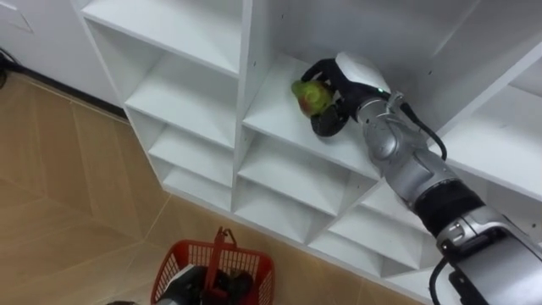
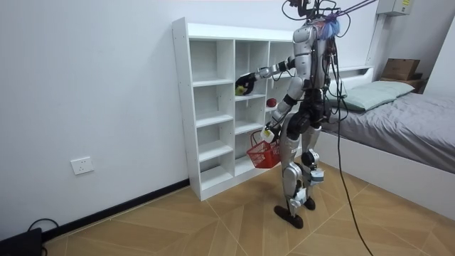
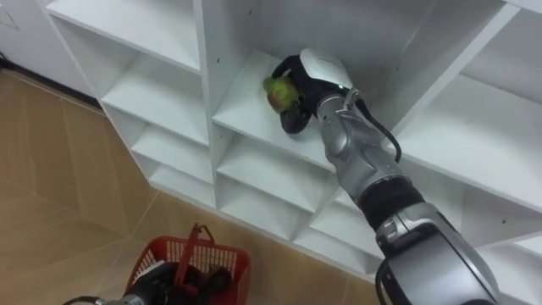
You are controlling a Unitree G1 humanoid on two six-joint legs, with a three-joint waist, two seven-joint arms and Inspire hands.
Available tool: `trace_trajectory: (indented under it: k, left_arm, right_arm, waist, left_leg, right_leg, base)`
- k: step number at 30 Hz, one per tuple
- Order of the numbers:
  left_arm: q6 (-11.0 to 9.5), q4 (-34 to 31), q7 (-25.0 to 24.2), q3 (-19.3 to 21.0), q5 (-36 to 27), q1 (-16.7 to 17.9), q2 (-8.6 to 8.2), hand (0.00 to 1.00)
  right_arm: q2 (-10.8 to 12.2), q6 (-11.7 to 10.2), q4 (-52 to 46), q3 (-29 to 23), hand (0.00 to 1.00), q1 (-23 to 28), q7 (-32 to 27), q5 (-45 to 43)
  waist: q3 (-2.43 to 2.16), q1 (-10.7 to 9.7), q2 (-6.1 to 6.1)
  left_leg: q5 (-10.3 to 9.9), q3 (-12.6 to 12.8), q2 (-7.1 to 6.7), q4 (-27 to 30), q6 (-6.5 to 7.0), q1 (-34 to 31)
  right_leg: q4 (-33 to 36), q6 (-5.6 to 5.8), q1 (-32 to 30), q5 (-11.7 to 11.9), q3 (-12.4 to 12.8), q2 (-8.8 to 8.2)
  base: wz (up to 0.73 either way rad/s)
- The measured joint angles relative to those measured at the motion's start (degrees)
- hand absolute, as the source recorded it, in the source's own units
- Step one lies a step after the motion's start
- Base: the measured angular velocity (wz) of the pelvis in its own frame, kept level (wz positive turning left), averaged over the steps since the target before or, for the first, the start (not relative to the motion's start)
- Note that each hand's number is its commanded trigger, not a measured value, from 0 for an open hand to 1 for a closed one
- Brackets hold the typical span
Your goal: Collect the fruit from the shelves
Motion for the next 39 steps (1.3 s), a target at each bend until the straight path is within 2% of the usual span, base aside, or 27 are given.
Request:
trace_trajectory:
  k: [9, 12, 15, 17, 20, 22, 28, 31, 34, 39]
  left_arm:
    - [0.52, -5.98, 0.15, 0.57, -0.02, 3.5, -0.04, 1.0]
    - [0.68, -7.48, 0.14, 0.9, 0.09, 4.42, -0.65, 1.0]
    - [0.7, -7.47, 0.15, 1.23, 0.08, 5.06, -1.79, 1.0]
    - [0.72, -7.48, 0.15, 1.22, 0.07, 5.3, -2.25, 1.0]
    - [0.91, -7.56, 0.14, 1.36, 0.01, 5.55, -2.72, 1.0]
    - [1.39, -8.04, 0.12, 2.04, 0.05, 5.56, -2.98, 1.0]
    - [1.74, -11.83, -0.38, 2.33, 0.12, 6.57, -3.29, 1.0]
    - [1.72, -12.37, -0.88, 2.75, 0.1, 6.48, -4.05, 1.0]
    - [1.76, -12.65, -0.87, 2.3, 0.04, 6.56, -4.13, 1.0]
    - [1.77, -14.03, -0.82, 2.03, -0.04, 7.0, -4.8, 1.0]
  right_arm:
    - [0.28, 0.62, -0.49, 0.4, 1.0, 1.16, 2.13, 2.62]
    - [0.24, 1.32, -4.41, -1.3, 1.0, 3.95, 3.77, 1.45]
    - [0.3, 1.13, -11.28, -2.24, 1.0, 9.43, 4.36, 0.79]
    - [0.28, 1.02, -12.81, -3.03, 1.0, 11.35, 4.35, 0.51]
    - [0.28, 1.08, -14.11, -3.82, 1.0, 12.5, 4.34, 0.34]
    - [0.28, 1.08, -14.41, -4.31, 1.0, 12.5, 4.35, 0.17]
    - [0.34, 1.26, -19.98, -6.6, 1.0, 15.94, 4.89, -1.53]
    - [0.49, 1.23, -24.48, -7.63, 1.0, 18.93, 5.49, -3.1]
    - [0.6, 1.26, -25.05, -7.66, 1.0, 20.02, 6.49, -3.08]
    - [0.67, 1.14, -28.5, -8.01, 1.0, 22.55, 6.81, -3.51]
  waist:
    - [-0.14, -0.46, -0.09]
    - [-0.49, -0.54, 0.01]
    - [-0.86, -2.04, 1.09]
    - [-0.99, -2.18, 1.77]
    - [-1.0, -3.23, 3.09]
    - [-1.0, -3.63, 3.41]
    - [-1.09, -5.48, 3.61]
    - [-1.15, -6.2, 3.64]
    - [-1.19, -6.86, 3.7]
    - [-1.51, -7.99, 4.1]
  left_leg:
    - [-0.01, -0.44, -0.12, -0.25, 0.01, 1.71]
    - [-0.01, -0.78, -0.17, 0.0, 0.01, 1.7]
    - [-0.01, -1.7, -0.22, 0.51, 0.0, 1.77]
    - [-0.01, -1.53, -0.18, 0.48, 0.0, 2.28]
    - [-0.01, -1.4, -0.14, 0.33, 0.0, 3.06]
    - [0.02, -1.35, -0.17, 0.32, -0.05, 3.3]
    - [0.01, -1.15, -0.21, 0.19, -0.09, 4.65]
    - [0.01, -0.66, -0.22, 0.18, -0.06, 4.84]
    - [0.01, -0.43, -0.23, 0.05, -0.05, 5.58]
    - [0.02, -0.2, -0.18, -0.22, -0.03, 5.95]
  right_leg:
    - [-0.23, 0.03, 2.15, -0.02, -0.16, -0.05]
    - [-0.65, 0.03, 2.45, -0.01, -0.56, -0.06]
    - [-0.9, 0.03, 3.39, -0.01, -1.37, -0.15]
    - [-0.92, 0.04, 3.8, -0.02, -1.1, -0.15]
    - [-0.9, 0.14, 4.38, -0.08, -0.93, -0.21]
    - [-0.89, 0.13, 4.49, -0.08, -0.77, -0.16]
    - [-0.94, 0.18, 5.86, -0.14, -0.49, -0.1]
    - [-0.96, 0.37, 6.01, -0.37, 0.29, -0.54]
    - [-0.95, 0.46, 6.39, -0.42, 0.53, -0.51]
    - [-0.94, 0.49, 6.59, -0.44, 0.66, -0.64]
  base:
    - [0.02]
    - [0.09]
    - [0.2]
    - [0.04]
    - [-0.06]
    - [-0.06]
    - [-0.01]
    - [-0.04]
    - [-0.05]
    - [-0.01]
